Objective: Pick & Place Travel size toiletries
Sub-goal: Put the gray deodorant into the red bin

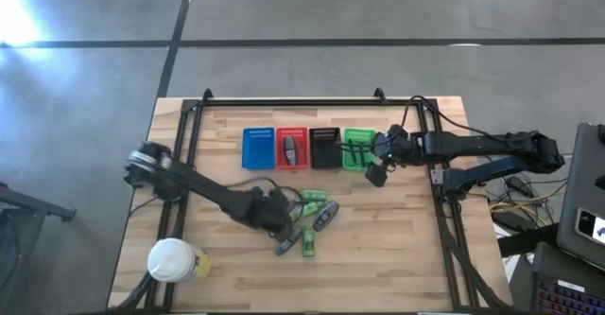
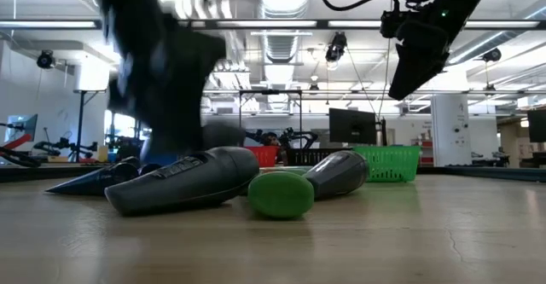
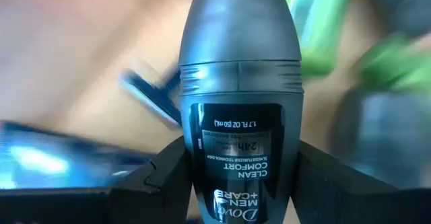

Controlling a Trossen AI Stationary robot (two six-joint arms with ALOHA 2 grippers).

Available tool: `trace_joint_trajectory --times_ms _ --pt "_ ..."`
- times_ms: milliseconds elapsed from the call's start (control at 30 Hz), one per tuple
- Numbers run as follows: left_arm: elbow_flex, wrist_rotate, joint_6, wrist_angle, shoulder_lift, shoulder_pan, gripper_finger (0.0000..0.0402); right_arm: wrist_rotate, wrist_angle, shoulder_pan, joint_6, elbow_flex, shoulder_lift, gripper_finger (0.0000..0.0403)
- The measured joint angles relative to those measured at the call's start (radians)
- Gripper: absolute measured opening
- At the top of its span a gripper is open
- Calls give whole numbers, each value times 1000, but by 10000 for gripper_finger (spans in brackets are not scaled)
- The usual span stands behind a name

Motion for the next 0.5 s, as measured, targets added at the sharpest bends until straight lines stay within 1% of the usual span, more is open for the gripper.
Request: trace_joint_trajectory --times_ms 67,133,200,267,367,433,500 --pt "18 -62 -44 -27 -82 10 199 3 4 0 8 0 0 312" --pt "14 -112 -102 -64 -159 43 199 19 4 0 38 0 0 308" --pt "-7 -144 -143 -60 -224 116 199 21 4 0 65 0 0 305" --pt "-26 -145 -146 -4 -268 219 199 25 4 0 88 0 0 302" --pt "-59 -88 -63 129 -283 388 199 25 5 0 120 0 0 303" --pt "-78 -28 -27 209 -261 489 202 25 4 0 133 0 0 307" --pt "-85 35 -15 247 -233 566 207 25 1 0 154 0 0 314"
